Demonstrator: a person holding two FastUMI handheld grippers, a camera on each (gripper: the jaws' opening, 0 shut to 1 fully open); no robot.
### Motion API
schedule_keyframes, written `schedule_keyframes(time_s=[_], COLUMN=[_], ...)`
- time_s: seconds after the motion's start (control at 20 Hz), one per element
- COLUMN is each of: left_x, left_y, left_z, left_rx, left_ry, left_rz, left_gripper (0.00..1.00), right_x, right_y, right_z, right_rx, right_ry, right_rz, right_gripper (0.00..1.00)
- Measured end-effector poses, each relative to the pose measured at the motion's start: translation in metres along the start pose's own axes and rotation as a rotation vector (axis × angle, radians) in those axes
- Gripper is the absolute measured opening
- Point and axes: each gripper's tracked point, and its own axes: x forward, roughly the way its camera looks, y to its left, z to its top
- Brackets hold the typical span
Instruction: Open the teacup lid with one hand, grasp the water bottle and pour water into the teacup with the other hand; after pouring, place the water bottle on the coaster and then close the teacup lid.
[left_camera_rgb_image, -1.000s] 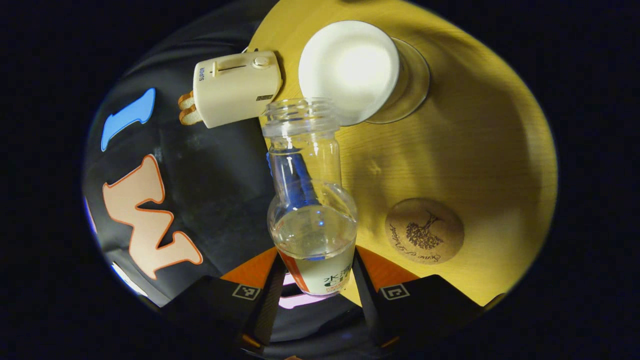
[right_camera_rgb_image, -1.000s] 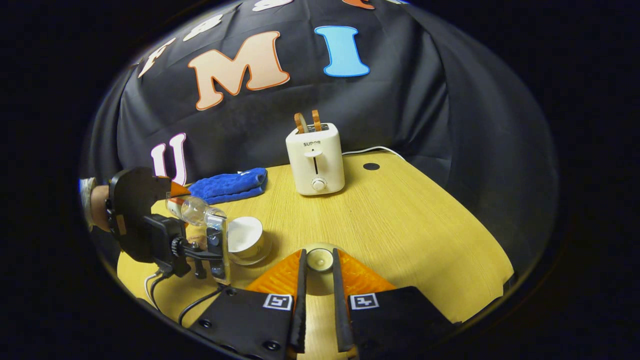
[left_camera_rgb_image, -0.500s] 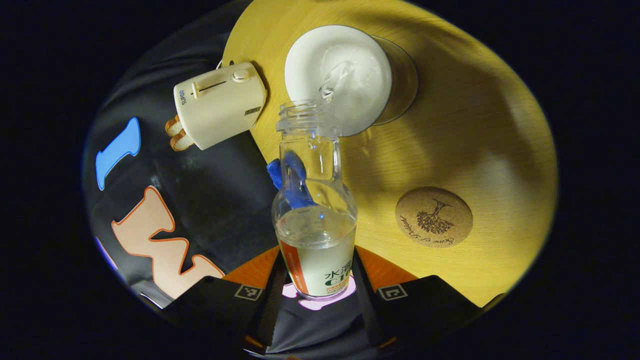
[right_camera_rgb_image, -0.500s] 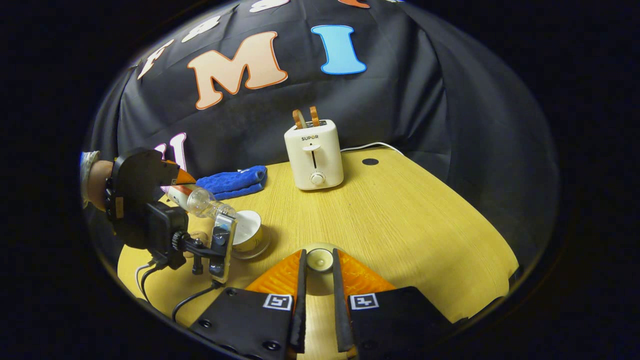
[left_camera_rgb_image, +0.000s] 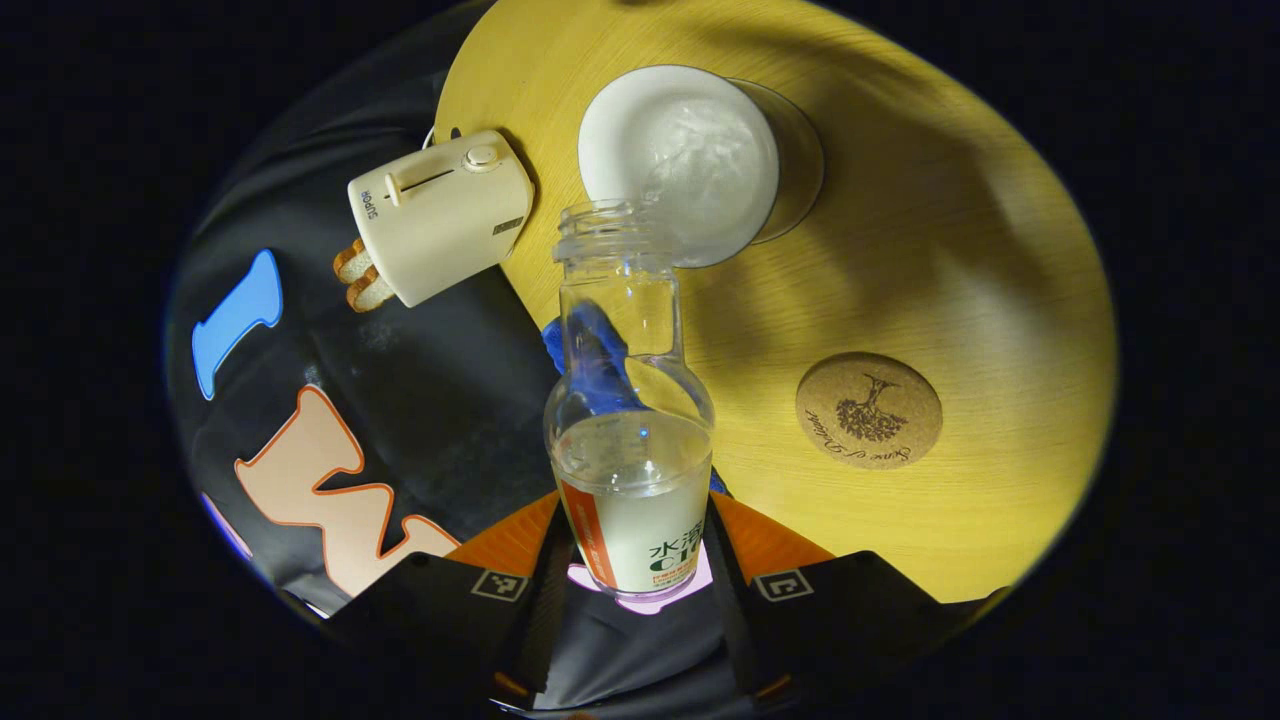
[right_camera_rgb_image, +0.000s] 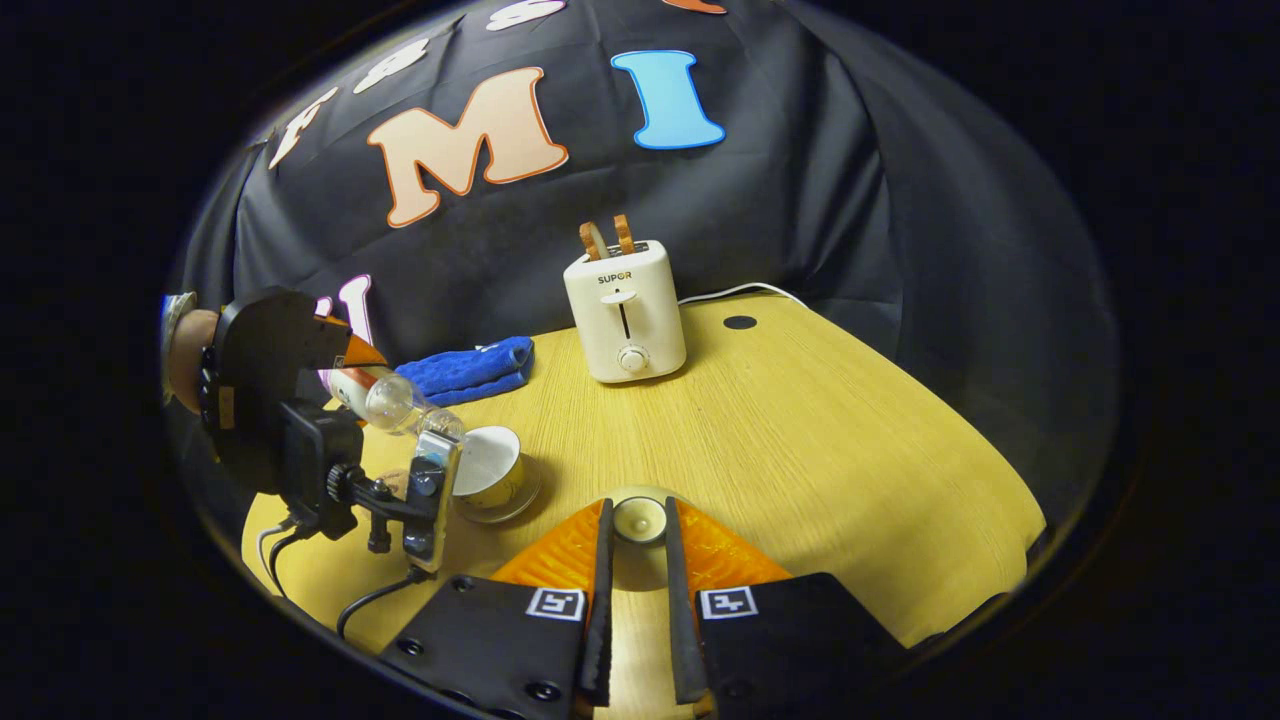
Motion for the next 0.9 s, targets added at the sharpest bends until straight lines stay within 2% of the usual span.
schedule_keyframes(time_s=[0.15,0.7,0.8,0.85,0.9], left_x=[-0.007,-0.018,-0.017,-0.016,-0.015], left_y=[0.006,0.009,0.002,-0.005,-0.015], left_z=[-0.004,-0.003,0.000,0.002,0.006], left_rx=[0.034,0.145,0.096,0.049,-0.014], left_ry=[0.009,0.040,0.017,-0.002,-0.027], left_rz=[0.007,-0.017,-0.035,-0.054,-0.085], left_gripper=[0.67,0.67,0.67,0.66,0.66], right_x=[0.002,0.002,0.001,0.000,-0.002], right_y=[0.004,0.010,0.011,0.011,0.012], right_z=[0.000,-0.004,-0.004,-0.003,-0.004], right_rx=[0.006,0.034,0.039,0.043,0.044], right_ry=[-0.005,-0.007,-0.005,-0.002,0.001], right_rz=[0.010,0.030,0.031,0.031,0.031], right_gripper=[0.26,0.28,0.28,0.30,0.28])
